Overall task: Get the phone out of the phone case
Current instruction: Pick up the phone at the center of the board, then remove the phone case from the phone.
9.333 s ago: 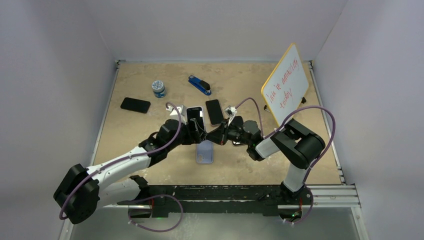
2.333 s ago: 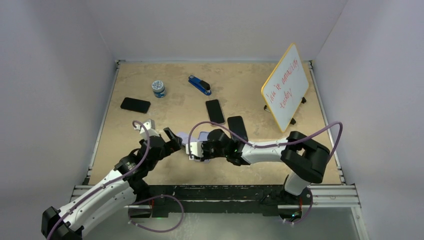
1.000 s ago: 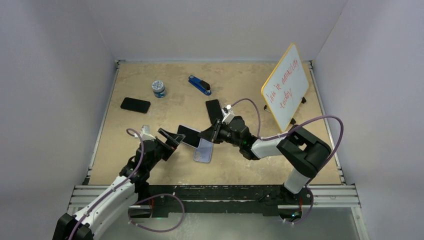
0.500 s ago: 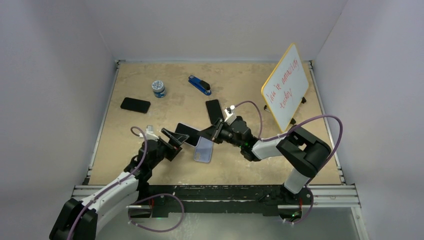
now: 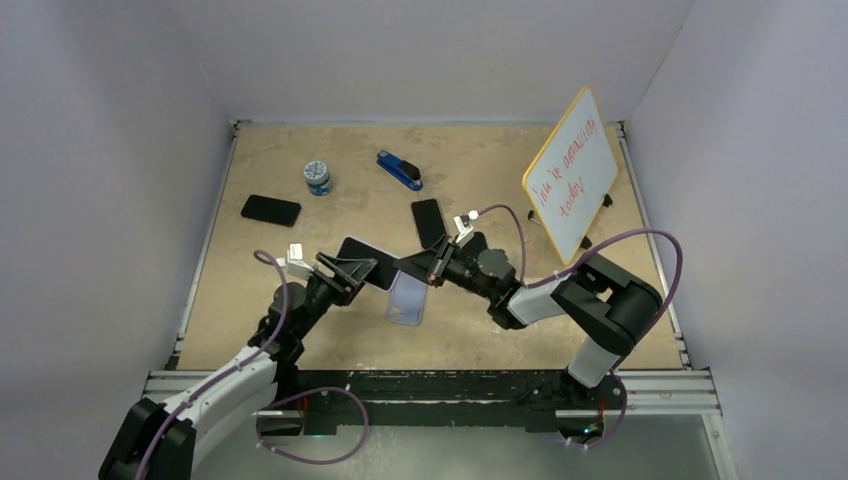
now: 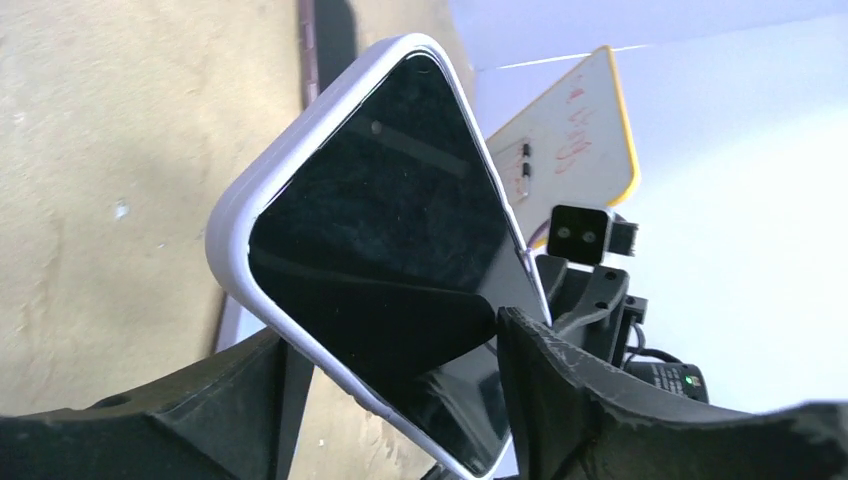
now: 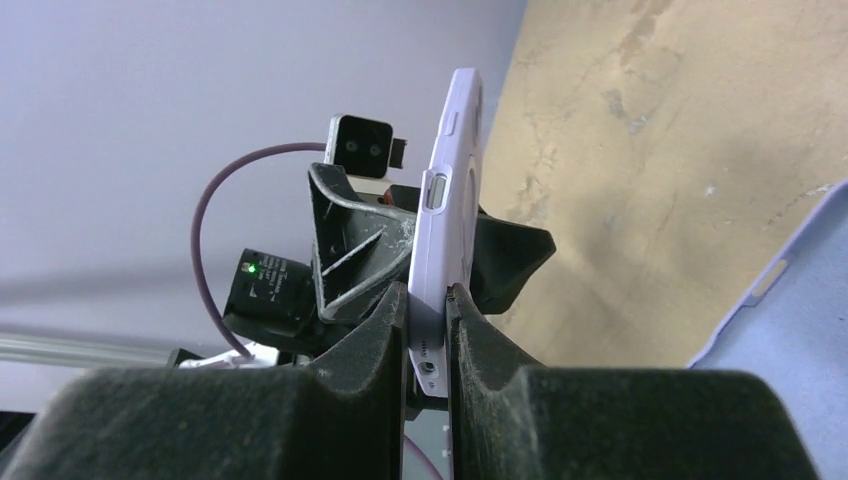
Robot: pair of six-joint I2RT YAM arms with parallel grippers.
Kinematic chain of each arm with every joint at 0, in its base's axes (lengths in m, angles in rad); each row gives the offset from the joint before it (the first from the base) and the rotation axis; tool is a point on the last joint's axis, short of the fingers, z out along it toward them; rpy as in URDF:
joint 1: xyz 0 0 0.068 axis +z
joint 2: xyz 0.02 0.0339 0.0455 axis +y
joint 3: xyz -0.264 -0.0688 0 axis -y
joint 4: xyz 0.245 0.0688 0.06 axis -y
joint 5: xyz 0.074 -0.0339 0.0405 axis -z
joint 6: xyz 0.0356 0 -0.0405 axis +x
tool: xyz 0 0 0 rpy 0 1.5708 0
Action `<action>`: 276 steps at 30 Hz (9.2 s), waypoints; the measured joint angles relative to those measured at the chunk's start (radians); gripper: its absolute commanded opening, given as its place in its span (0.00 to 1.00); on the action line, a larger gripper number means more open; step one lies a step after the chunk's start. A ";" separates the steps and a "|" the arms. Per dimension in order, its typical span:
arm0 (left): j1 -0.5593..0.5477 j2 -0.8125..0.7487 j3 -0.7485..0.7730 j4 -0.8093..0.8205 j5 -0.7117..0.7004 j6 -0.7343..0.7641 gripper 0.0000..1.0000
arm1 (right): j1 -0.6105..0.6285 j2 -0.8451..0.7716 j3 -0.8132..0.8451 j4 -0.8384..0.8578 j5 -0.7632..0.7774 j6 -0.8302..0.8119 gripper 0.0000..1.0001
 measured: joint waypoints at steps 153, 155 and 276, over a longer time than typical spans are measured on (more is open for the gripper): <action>0.011 0.102 0.184 0.342 0.450 -0.013 0.00 | 0.066 -0.171 -0.054 0.181 -0.334 -0.686 0.42; 0.012 0.102 0.185 0.344 0.454 -0.013 0.00 | 0.066 -0.171 -0.052 0.180 -0.340 -0.679 0.36; 0.085 0.083 0.333 0.422 0.728 0.186 0.00 | -0.101 -0.275 0.145 -0.146 -0.731 -0.688 0.02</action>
